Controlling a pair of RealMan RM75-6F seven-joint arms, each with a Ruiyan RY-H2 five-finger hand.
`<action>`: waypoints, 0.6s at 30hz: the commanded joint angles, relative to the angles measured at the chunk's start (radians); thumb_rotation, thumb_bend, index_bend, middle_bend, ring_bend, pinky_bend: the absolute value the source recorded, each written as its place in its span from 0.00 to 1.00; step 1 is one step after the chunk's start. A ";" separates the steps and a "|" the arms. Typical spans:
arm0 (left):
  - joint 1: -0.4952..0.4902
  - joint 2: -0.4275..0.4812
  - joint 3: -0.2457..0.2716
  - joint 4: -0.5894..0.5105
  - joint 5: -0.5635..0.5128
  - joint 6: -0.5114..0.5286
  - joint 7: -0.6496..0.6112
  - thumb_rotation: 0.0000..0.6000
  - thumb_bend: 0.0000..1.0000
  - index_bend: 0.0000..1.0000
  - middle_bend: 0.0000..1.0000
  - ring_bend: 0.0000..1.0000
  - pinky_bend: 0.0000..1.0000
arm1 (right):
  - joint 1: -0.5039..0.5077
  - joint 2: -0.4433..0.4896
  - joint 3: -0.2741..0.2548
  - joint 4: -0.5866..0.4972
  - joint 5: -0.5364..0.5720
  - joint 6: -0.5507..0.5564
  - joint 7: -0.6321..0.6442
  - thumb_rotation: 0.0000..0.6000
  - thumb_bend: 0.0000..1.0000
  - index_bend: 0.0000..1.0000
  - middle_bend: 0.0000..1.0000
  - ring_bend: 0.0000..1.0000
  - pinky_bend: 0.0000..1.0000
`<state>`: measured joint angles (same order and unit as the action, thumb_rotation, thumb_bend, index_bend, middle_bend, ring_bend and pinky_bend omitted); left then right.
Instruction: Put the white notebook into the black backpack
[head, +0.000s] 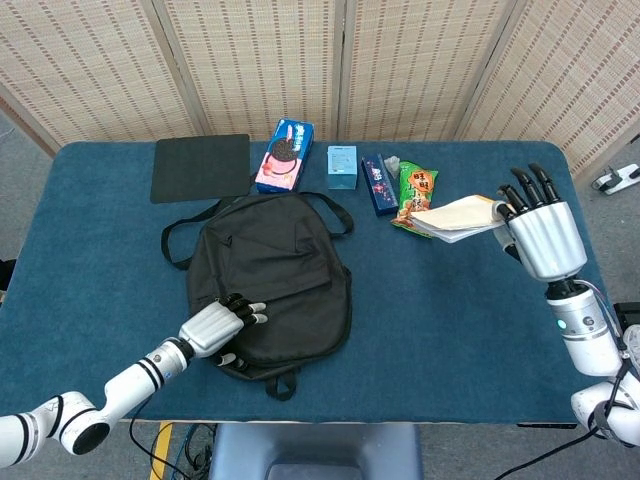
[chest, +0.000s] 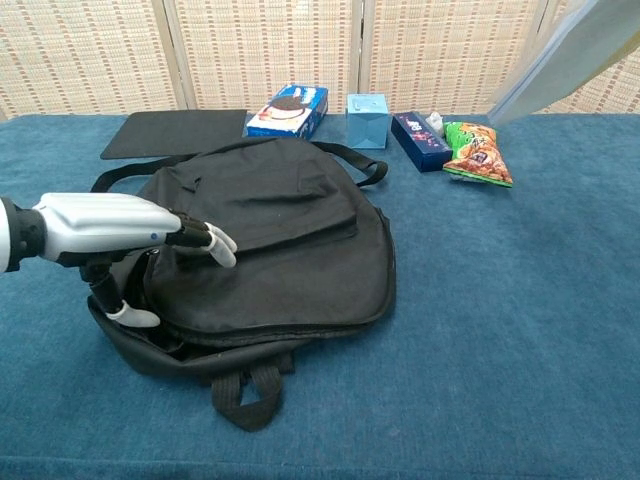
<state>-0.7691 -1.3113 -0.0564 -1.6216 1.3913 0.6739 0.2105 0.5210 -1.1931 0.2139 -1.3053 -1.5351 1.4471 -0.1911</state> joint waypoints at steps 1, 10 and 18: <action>-0.019 -0.024 0.001 0.008 -0.033 -0.021 0.014 1.00 0.28 0.16 0.10 0.10 0.07 | -0.006 0.001 0.000 0.001 0.002 0.005 0.004 1.00 0.62 0.66 0.39 0.17 0.14; -0.036 -0.129 -0.024 0.086 -0.084 0.008 -0.021 1.00 0.28 0.17 0.10 0.11 0.07 | -0.026 0.004 0.000 0.001 0.006 0.021 0.015 1.00 0.62 0.66 0.39 0.17 0.14; -0.003 -0.212 -0.053 0.159 -0.063 0.124 -0.138 1.00 0.28 0.36 0.11 0.16 0.08 | -0.040 0.004 0.005 0.004 0.014 0.031 0.026 1.00 0.62 0.66 0.39 0.17 0.14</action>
<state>-0.7864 -1.4998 -0.0987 -1.4849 1.3157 0.7630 0.1102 0.4816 -1.1889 0.2187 -1.3011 -1.5213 1.4777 -0.1652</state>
